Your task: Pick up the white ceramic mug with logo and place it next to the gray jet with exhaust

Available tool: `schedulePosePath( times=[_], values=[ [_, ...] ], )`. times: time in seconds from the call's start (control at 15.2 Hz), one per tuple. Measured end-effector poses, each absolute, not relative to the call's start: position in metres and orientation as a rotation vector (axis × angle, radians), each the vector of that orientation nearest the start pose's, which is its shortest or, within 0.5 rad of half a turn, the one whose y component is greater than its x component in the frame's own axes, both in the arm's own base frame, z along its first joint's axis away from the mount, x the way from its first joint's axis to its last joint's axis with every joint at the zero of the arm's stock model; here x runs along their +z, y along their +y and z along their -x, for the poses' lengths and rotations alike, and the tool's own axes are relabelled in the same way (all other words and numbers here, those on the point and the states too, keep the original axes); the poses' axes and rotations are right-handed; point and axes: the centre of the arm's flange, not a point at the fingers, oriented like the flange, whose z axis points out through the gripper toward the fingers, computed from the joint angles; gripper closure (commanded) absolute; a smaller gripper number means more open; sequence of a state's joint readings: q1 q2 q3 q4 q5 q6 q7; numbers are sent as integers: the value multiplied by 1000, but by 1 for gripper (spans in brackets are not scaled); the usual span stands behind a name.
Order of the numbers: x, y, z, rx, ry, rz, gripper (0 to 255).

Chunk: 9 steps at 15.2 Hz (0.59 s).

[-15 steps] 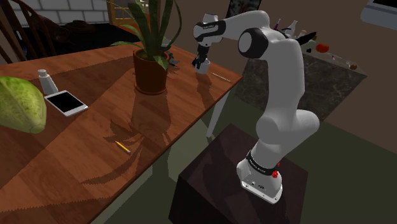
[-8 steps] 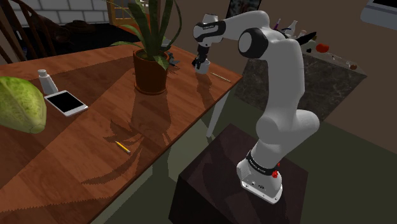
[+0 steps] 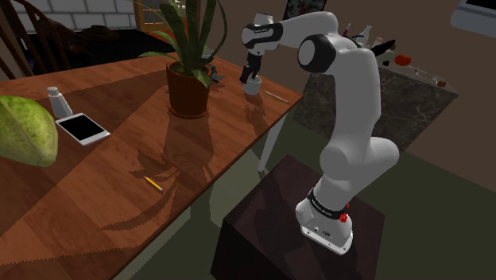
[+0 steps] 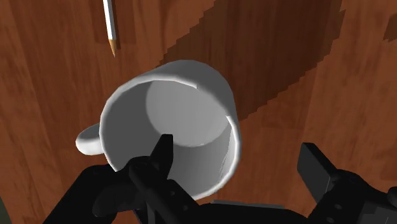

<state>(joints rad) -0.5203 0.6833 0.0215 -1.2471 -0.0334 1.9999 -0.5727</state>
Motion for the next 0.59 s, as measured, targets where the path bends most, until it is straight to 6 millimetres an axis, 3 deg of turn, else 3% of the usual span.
schedulePosePath(
  times=[0.2, 0.59],
  values=[
    [397, -361, -650, -82, -130, 3189, 0],
    [401, -361, -649, -81, -130, 3188, 0]
  ],
)
